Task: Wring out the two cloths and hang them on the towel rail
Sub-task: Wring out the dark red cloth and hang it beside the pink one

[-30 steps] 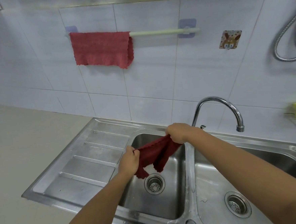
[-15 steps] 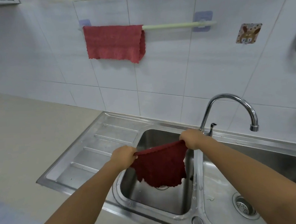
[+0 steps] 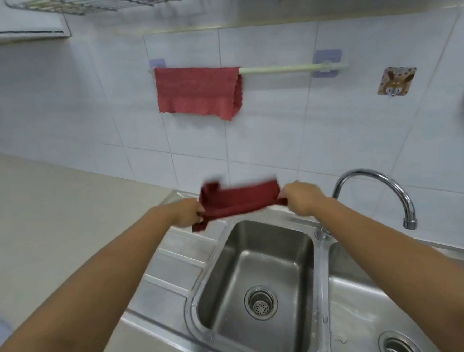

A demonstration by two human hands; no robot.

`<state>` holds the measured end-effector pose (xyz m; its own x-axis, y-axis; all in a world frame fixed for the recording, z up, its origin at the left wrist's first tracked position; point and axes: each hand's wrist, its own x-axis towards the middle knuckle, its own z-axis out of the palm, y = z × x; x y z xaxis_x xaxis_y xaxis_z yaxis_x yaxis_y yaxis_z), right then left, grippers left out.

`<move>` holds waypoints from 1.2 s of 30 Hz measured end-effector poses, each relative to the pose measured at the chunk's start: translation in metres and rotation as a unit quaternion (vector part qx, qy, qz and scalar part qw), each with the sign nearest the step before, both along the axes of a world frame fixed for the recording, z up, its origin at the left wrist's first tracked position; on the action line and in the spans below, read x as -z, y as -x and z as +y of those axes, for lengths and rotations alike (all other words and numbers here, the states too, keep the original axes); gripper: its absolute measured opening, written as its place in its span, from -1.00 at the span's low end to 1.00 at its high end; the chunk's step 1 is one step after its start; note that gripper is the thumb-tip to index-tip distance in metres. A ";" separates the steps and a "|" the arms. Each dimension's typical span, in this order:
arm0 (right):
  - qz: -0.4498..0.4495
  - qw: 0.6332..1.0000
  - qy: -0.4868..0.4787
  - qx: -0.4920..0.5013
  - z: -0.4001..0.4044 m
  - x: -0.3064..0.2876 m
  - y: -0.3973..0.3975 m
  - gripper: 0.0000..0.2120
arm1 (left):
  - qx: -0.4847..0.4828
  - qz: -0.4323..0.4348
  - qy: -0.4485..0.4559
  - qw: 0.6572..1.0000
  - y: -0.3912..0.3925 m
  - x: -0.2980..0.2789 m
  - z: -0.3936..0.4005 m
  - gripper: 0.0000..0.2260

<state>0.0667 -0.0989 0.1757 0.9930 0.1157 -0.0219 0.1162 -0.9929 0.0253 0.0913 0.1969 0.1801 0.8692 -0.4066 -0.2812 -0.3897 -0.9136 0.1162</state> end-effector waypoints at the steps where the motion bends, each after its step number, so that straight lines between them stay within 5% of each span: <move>1: 0.008 1.000 -0.013 0.005 0.001 0.004 0.000 -0.60 | -0.007 0.010 0.013 1.000 0.000 0.003 0.001 -0.79; 6: -0.010 0.991 -0.106 0.079 0.009 0.004 0.006 -0.69 | -0.042 -0.072 0.113 0.990 0.004 0.006 0.002 -0.76; 11: -0.045 0.977 -0.169 0.120 0.020 -0.015 0.004 -0.58 | -0.097 -0.131 0.131 0.978 0.010 -0.004 -0.004 -0.67; 13: -0.185 0.938 -0.260 0.131 0.026 -0.040 0.002 -0.52 | -0.154 -0.235 0.245 0.928 0.009 -0.025 -0.005 -0.61; 15: -0.385 0.855 -0.334 0.092 0.032 -0.064 0.005 -0.50 | -0.132 -0.418 0.330 0.836 0.014 -0.045 -0.006 -0.53; 17: -0.504 0.813 -0.289 0.041 0.033 -0.070 0.006 -0.48 | -0.062 -0.561 0.298 0.769 0.015 -0.053 -0.002 -0.57; 18: -0.479 0.845 -0.234 0.034 0.030 -0.067 0.005 -0.48 | -0.036 -0.561 0.245 0.790 0.014 -0.053 0.001 -0.59; 19: -0.387 0.906 -0.169 0.041 0.025 -0.059 0.003 -0.49 | -0.016 -0.490 0.189 0.851 0.012 -0.049 0.005 -0.60; 21: -0.086 0.991 -0.054 0.089 0.019 -0.038 0.002 -0.62 | -0.010 -0.179 0.060 0.982 0.010 -0.038 0.006 -0.69; 22: 0.028 0.994 -0.021 0.100 0.019 -0.028 0.005 -0.68 | -0.011 -0.037 0.003 0.999 0.012 -0.031 0.004 -0.75; 24: 0.095 0.990 -0.016 0.104 0.020 -0.013 0.009 -0.76 | -0.019 0.050 -0.039 0.998 0.012 -0.018 -0.001 -0.80; 31: -0.145 0.951 -0.212 0.171 0.017 -0.008 0.015 -0.65 | -0.111 -0.155 0.151 0.970 0.011 -0.013 -0.006 -0.65; 36: -0.343 0.843 -0.360 0.206 0.025 -0.017 0.020 -0.74 | -0.160 -0.376 0.305 0.860 0.028 -0.013 -0.015 -0.69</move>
<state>0.0466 -0.0740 0.1931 0.7023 -0.5043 0.5025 -0.0386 -0.7318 -0.6805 0.0637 0.1816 0.1935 0.8073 0.0143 0.5899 -0.3039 -0.8469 0.4363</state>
